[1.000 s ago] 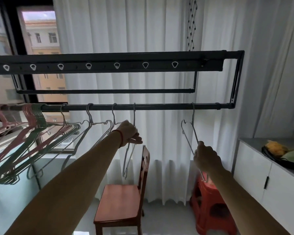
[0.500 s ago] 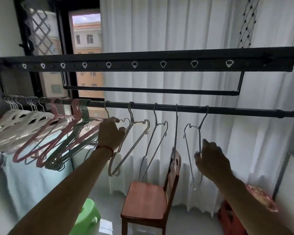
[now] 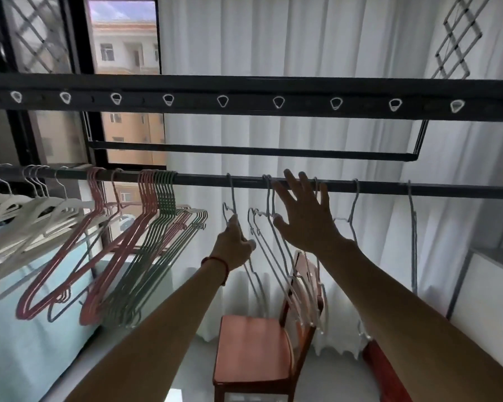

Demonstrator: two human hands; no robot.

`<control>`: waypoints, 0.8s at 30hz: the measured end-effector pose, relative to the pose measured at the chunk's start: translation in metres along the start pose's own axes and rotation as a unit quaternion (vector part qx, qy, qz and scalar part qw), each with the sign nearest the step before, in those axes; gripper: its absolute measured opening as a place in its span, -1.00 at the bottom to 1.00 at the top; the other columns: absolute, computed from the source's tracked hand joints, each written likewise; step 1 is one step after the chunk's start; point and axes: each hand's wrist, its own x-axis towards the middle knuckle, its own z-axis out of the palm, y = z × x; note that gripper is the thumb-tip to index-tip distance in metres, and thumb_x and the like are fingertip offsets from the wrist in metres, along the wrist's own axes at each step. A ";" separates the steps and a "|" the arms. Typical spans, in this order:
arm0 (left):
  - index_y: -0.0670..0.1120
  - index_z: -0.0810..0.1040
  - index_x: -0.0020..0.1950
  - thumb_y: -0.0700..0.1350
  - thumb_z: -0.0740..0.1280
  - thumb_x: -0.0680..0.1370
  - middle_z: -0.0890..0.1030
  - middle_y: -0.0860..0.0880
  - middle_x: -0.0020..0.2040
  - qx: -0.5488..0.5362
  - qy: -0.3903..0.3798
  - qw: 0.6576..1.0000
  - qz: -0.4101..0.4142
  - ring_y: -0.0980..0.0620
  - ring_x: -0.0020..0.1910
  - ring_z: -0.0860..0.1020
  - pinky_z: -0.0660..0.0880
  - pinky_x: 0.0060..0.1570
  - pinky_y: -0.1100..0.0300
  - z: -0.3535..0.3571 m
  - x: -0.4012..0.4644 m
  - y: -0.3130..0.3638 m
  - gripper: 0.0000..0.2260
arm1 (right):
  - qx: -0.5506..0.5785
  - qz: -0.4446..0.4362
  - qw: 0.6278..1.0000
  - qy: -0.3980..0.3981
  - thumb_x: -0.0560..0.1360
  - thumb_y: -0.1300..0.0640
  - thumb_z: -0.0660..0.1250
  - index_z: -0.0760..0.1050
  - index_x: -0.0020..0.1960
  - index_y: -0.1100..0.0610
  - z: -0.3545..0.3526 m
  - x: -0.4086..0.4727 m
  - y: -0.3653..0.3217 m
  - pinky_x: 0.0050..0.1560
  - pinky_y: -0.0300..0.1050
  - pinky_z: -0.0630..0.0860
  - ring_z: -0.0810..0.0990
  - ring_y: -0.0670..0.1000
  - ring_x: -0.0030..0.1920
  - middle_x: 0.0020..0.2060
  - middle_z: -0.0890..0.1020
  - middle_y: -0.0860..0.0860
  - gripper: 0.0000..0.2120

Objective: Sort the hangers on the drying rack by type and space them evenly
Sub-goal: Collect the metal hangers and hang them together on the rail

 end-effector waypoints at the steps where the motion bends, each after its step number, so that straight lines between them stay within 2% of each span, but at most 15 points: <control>1: -0.11 0.03 0.60 -0.25 0.29 0.58 0.61 -0.23 0.08 0.006 0.003 1.000 0.023 -0.07 -0.07 0.60 0.46 -0.20 0.41 0.006 -0.002 0.004 -0.34 | 0.009 -0.005 1.000 -0.015 0.52 -0.15 0.11 0.05 0.62 -0.04 0.001 0.008 -0.005 0.50 0.34 -0.17 -0.04 0.16 0.61 0.62 0.01 0.05 -0.31; 3: -0.07 0.06 0.61 -0.31 0.22 0.56 0.62 -0.28 0.06 0.007 -0.005 0.998 0.066 -0.12 -0.03 0.64 0.46 -0.28 0.41 0.017 -0.006 0.010 -0.35 | 0.005 -0.010 0.999 -0.037 0.54 -0.13 0.12 0.01 0.62 -0.03 0.004 0.018 -0.011 0.46 0.29 -0.24 -0.05 0.14 0.61 0.62 -0.01 0.00 -0.31; 6: -0.02 0.15 0.59 -0.32 0.20 0.50 0.64 -0.15 -0.11 -0.015 -0.031 0.996 0.085 -0.04 -0.19 0.64 0.54 -0.23 0.26 0.031 -0.007 0.016 -0.34 | -0.081 -0.025 0.995 -0.048 0.60 -0.12 0.13 -0.07 0.63 0.01 0.006 0.021 -0.008 0.48 0.36 -0.23 -0.04 0.08 0.61 0.62 -0.03 -0.05 -0.31; 8: -0.04 0.22 0.55 -0.28 0.24 0.53 0.65 -0.11 -0.08 -0.008 -0.051 0.995 0.082 -0.04 -0.14 0.65 0.57 -0.15 0.22 0.035 -0.009 0.021 -0.41 | -0.107 -0.014 0.994 -0.030 0.56 -0.07 0.22 0.06 0.61 0.08 0.004 0.017 -0.004 0.47 0.41 -0.11 0.11 0.10 0.59 0.60 0.12 0.01 -0.30; 10: -0.07 0.28 0.52 -0.15 0.27 0.57 0.65 -0.12 0.12 0.023 -0.052 0.995 0.086 -0.10 0.12 0.62 0.56 0.12 0.07 0.033 -0.012 0.023 -0.50 | -0.129 0.016 0.991 0.026 0.47 -0.01 0.32 0.31 0.50 0.17 0.003 0.014 -0.004 0.43 0.44 0.10 0.32 0.15 0.50 0.49 0.37 0.08 -0.35; 11: -0.07 0.30 0.50 -0.08 0.27 0.58 0.63 -0.12 0.19 0.041 -0.032 0.995 0.088 -0.11 0.20 0.58 0.52 0.23 0.01 0.027 -0.015 0.022 -0.52 | -0.123 0.027 0.991 0.047 0.44 0.02 0.34 0.37 0.45 0.21 0.003 0.014 -0.007 0.41 0.44 0.14 0.35 0.17 0.48 0.45 0.42 0.12 -0.38; 13: -0.04 0.38 0.45 -0.04 0.28 0.58 0.61 -0.08 0.22 0.071 0.042 0.992 0.091 -0.06 0.21 0.57 0.48 0.28 0.00 0.006 -0.023 0.016 -0.56 | -0.079 0.020 0.994 0.072 0.43 0.06 0.36 0.43 0.39 0.24 0.006 0.019 -0.020 0.41 0.43 0.14 0.34 0.20 0.48 0.45 0.42 0.17 -0.43; 15: -0.02 0.46 0.37 -0.11 0.31 0.55 0.61 -0.04 0.19 0.094 0.135 0.982 0.089 0.00 0.15 0.57 0.49 0.26 0.06 -0.026 -0.030 0.006 -0.63 | -0.010 -0.014 0.996 0.093 0.43 0.07 0.40 0.47 0.35 0.24 0.007 0.028 -0.044 0.41 0.43 0.19 0.37 0.22 0.46 0.42 0.45 0.19 -0.47; 17: -0.04 0.52 0.30 -0.17 0.34 0.51 0.60 -0.03 0.21 0.104 0.217 0.968 0.070 0.01 0.18 0.55 0.46 0.27 0.15 -0.062 -0.035 -0.009 -0.65 | 0.061 -0.057 0.993 0.079 0.44 0.04 0.40 0.46 0.36 0.22 0.008 0.040 -0.075 0.41 0.41 0.20 0.37 0.22 0.46 0.41 0.46 0.18 -0.47; 19: -0.07 0.55 0.25 -0.21 0.36 0.48 0.60 -0.06 0.19 0.133 0.283 0.949 0.041 -0.02 0.21 0.52 0.43 0.29 0.12 -0.095 -0.042 -0.029 -0.67 | 0.110 -0.102 0.986 0.077 0.45 0.00 0.40 0.43 0.38 0.21 0.013 0.055 -0.108 0.42 0.40 0.20 0.36 0.21 0.47 0.42 0.45 0.18 -0.44; 22: -0.05 0.56 0.20 -0.19 0.39 0.46 0.60 -0.06 0.18 0.176 0.302 0.937 -0.008 -0.05 0.24 0.50 0.45 0.30 -0.01 -0.130 -0.052 -0.066 -0.68 | 0.148 -0.137 0.977 0.063 0.49 -0.06 0.37 0.36 0.44 0.14 0.016 0.087 -0.157 0.50 0.35 0.09 0.28 0.16 0.52 0.47 0.37 0.13 -0.42; 24: -0.03 0.56 0.21 -0.15 0.42 0.45 0.60 -0.04 0.24 0.196 0.293 0.936 -0.017 -0.04 0.31 0.49 0.43 0.35 0.00 -0.148 -0.055 -0.086 -0.66 | 0.149 -0.142 0.978 0.044 0.51 -0.09 0.35 0.33 0.46 0.09 0.019 0.113 -0.184 0.51 0.34 0.05 0.24 0.13 0.53 0.49 0.34 0.09 -0.42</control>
